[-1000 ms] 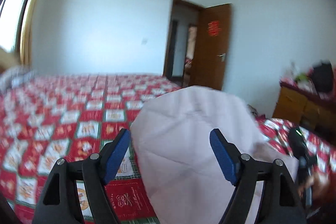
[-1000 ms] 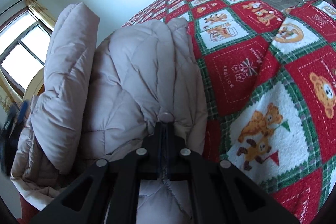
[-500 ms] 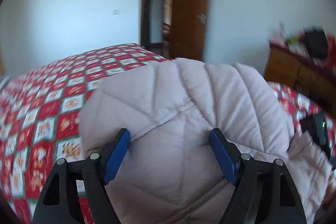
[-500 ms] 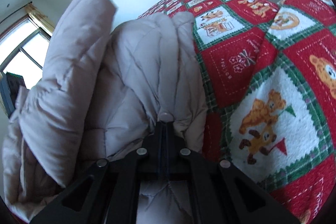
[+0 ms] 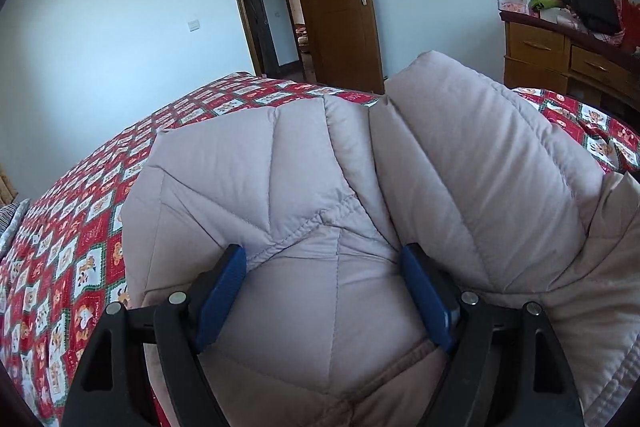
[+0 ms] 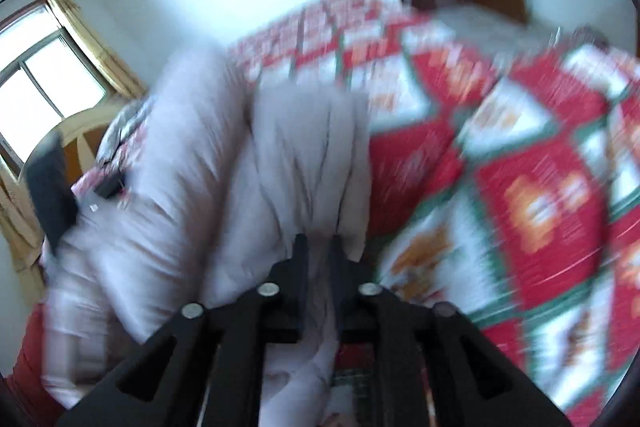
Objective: Fold large clothes
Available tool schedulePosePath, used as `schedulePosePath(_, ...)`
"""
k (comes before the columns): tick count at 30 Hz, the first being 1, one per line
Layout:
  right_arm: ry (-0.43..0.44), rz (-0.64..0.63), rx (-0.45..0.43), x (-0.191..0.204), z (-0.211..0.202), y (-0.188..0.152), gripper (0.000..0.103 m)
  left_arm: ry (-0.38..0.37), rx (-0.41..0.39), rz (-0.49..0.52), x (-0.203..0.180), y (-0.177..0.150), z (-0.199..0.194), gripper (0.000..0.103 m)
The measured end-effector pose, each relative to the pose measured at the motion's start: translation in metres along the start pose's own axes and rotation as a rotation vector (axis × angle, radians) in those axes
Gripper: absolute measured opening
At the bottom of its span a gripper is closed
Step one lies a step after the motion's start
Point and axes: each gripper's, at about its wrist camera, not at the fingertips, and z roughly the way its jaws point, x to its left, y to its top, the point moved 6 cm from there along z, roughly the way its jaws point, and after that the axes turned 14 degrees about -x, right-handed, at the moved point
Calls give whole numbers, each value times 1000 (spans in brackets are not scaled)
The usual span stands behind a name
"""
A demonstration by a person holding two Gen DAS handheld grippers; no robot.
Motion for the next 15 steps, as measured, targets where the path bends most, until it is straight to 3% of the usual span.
schedulePosePath(1,11,-3,-36,4,-7,12,37,2,1,3,-1,0,0,80)
schedulePosePath(3,67,-5,-113,20,-18,40,82,8,0,10,-2,-1,-1,80)
schedulePosePath(5,112,-57,-118,41,-14,53,84,15,-1,20,-3,-1,-2,80)
schedulePosePath(7,111,-148,-62,61,9,56,77,22,-2,29,-2,-1,0,80)
schedulePosePath(9,115,-228,21,73,37,45,47,26,-4,34,-2,-1,-1,80)
schedulePosePath(11,34,-274,94,65,63,29,26,29,-11,25,-1,0,-3,80)
schedulePosePath(15,-36,-171,136,24,72,-4,23,-5,-50,-57,9,-1,-10,81)
